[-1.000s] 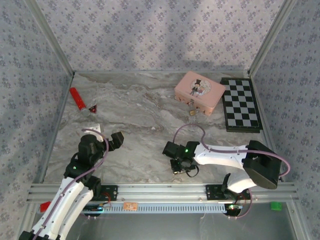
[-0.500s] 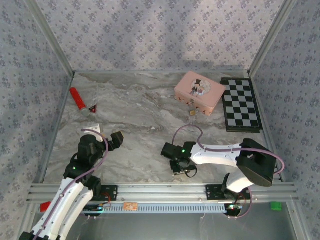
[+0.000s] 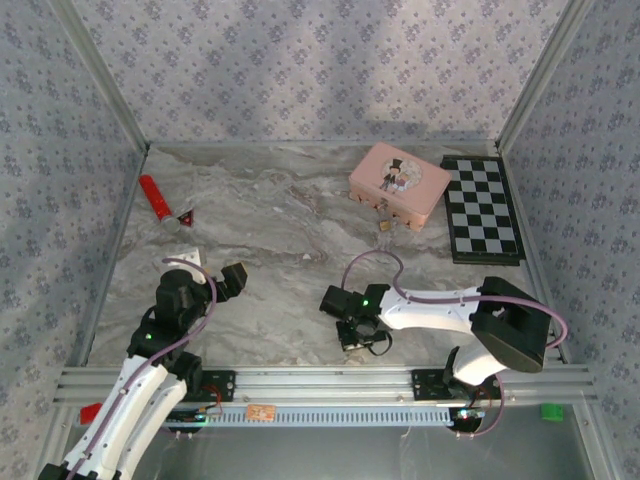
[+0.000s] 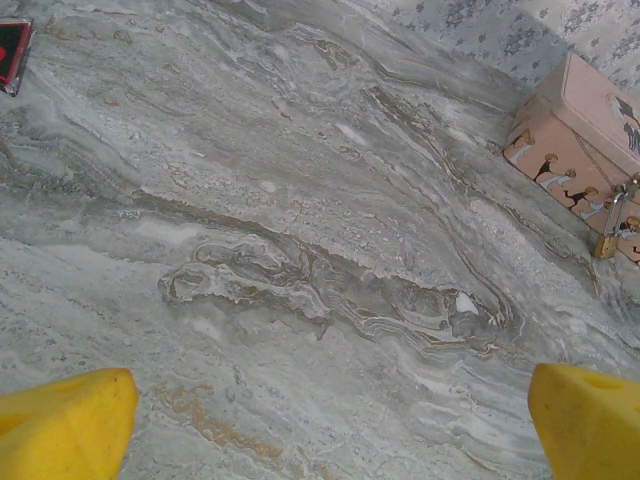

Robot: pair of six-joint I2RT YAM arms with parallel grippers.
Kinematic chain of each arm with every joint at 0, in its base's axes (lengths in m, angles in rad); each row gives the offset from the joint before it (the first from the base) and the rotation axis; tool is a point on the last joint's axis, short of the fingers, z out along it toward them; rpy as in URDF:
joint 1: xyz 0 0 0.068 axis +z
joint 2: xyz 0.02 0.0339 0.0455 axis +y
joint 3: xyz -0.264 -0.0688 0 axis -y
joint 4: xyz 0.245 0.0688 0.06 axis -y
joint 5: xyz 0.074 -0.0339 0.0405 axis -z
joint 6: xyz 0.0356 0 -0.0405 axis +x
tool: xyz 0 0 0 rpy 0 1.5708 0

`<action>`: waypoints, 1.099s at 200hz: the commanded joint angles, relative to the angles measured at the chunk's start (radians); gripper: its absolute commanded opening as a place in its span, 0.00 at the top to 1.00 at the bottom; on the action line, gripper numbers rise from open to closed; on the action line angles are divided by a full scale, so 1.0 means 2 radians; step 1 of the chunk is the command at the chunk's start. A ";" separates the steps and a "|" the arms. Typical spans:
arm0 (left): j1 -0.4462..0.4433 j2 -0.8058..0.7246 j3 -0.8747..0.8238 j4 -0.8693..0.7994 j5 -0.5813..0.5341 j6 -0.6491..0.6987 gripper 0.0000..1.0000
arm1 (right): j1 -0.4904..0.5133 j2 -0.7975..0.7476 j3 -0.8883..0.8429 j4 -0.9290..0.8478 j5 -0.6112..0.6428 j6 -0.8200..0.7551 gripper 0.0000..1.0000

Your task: Unlock the padlock with the key

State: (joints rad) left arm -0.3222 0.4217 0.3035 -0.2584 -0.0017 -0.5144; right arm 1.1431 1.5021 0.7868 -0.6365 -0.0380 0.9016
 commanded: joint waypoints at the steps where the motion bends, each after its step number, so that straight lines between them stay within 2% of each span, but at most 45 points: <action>1: -0.002 0.008 -0.001 0.008 -0.009 -0.005 0.00 | 0.003 -0.001 0.013 -0.009 0.006 0.000 0.96; 18: -0.002 0.027 0.003 0.007 -0.017 -0.012 0.00 | 0.002 -0.018 0.016 -0.012 0.015 -0.002 1.00; 64: -0.002 0.111 0.032 0.019 -0.010 -0.031 0.00 | -0.033 -0.125 0.003 0.032 0.057 -0.028 1.00; 100: -0.005 0.191 0.081 0.042 0.051 -0.031 0.00 | -0.067 -0.202 -0.007 0.117 0.115 -0.088 1.00; 122: -0.017 0.224 0.115 0.058 0.082 -0.017 0.00 | -0.090 -0.229 -0.012 0.187 0.123 -0.132 1.00; 153: -0.047 0.251 0.160 0.067 0.097 0.019 0.00 | -0.125 -0.244 -0.016 0.263 0.104 -0.162 1.00; 187: -0.071 0.265 0.179 0.092 0.115 0.040 0.00 | -0.162 -0.239 -0.018 0.322 0.032 -0.161 1.00; 220: -0.093 0.264 0.171 0.143 0.154 0.045 0.00 | -0.166 -0.237 -0.010 0.349 0.006 -0.163 1.00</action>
State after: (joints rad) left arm -0.4767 0.9531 0.6300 -0.0784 0.2249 -0.4629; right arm 0.8154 1.0283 0.7593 -0.0254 0.0441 0.6041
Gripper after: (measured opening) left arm 0.998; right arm 0.048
